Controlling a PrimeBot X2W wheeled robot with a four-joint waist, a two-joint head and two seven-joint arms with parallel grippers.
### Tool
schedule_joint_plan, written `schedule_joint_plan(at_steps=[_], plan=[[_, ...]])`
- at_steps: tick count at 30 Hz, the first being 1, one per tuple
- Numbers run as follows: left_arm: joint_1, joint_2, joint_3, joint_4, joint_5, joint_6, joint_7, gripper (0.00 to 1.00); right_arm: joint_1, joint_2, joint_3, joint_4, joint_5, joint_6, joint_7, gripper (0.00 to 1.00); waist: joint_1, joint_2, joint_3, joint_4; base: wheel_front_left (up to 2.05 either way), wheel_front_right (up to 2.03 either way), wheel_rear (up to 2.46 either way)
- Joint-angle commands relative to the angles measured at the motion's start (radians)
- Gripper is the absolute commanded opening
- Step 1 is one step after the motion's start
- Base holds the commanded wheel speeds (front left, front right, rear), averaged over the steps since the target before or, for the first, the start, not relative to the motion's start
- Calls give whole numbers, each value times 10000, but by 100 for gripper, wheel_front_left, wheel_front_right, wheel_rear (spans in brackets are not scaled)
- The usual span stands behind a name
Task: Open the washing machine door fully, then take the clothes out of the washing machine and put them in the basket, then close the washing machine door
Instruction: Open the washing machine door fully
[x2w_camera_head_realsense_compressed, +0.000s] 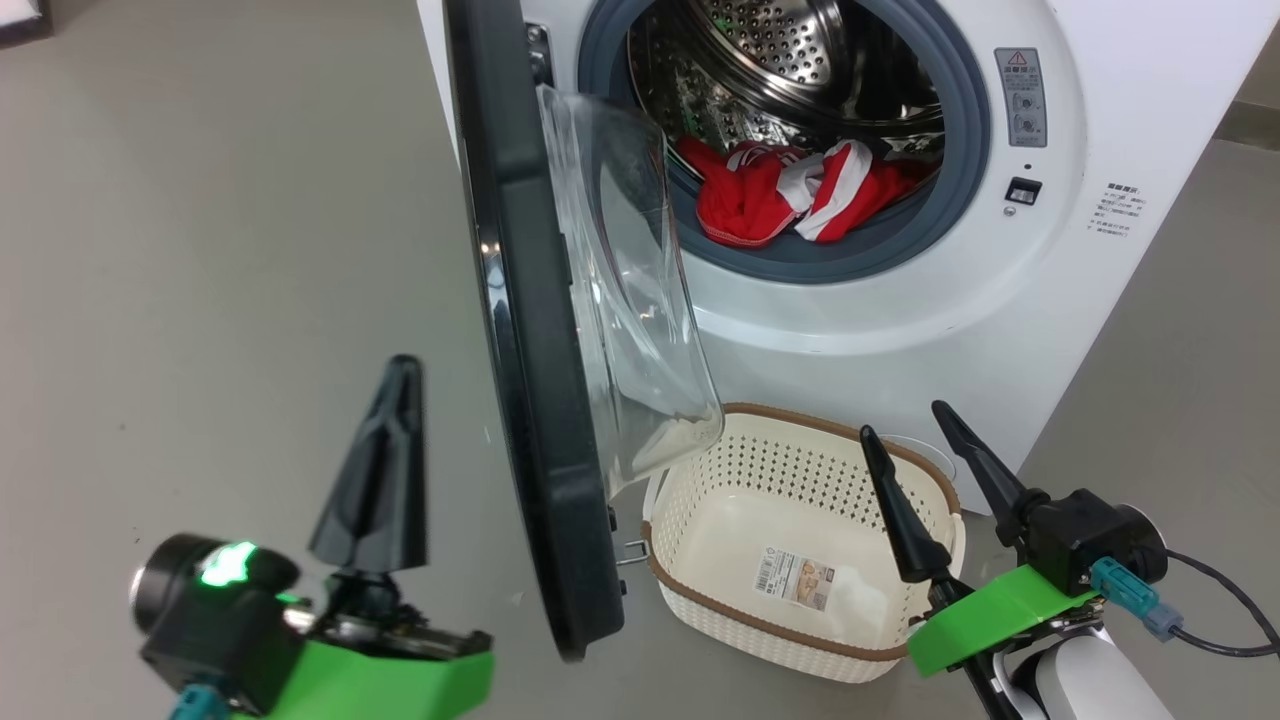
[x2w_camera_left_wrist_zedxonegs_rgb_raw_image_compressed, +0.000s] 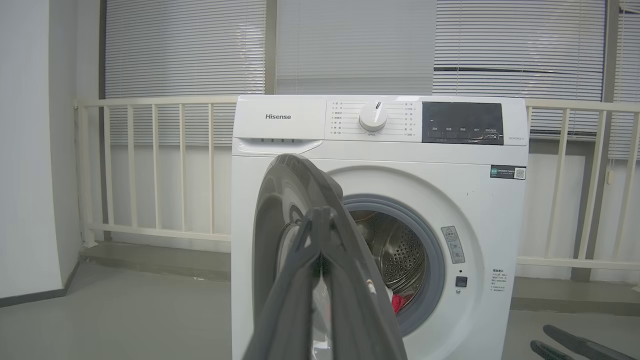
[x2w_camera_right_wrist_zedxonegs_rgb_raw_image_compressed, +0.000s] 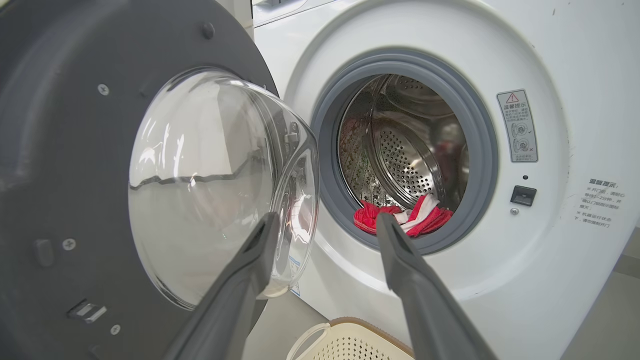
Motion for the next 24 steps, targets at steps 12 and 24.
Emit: schedule_joint_plan(at_steps=[12, 24], plan=[[-505, 82, -2218, -975, -72, -844, 2016, 0, 193, 26, 331, -195, -9, 63, -62, 100, 0, 0, -155, -166, 0, 0, 0], [-423, 192, -2511, 1265, -750, -792, 2356, 0, 154, 26, 329, -200, -22, 63, -63, 100, 0, 0, -67, -329, 0, 0, 0]])
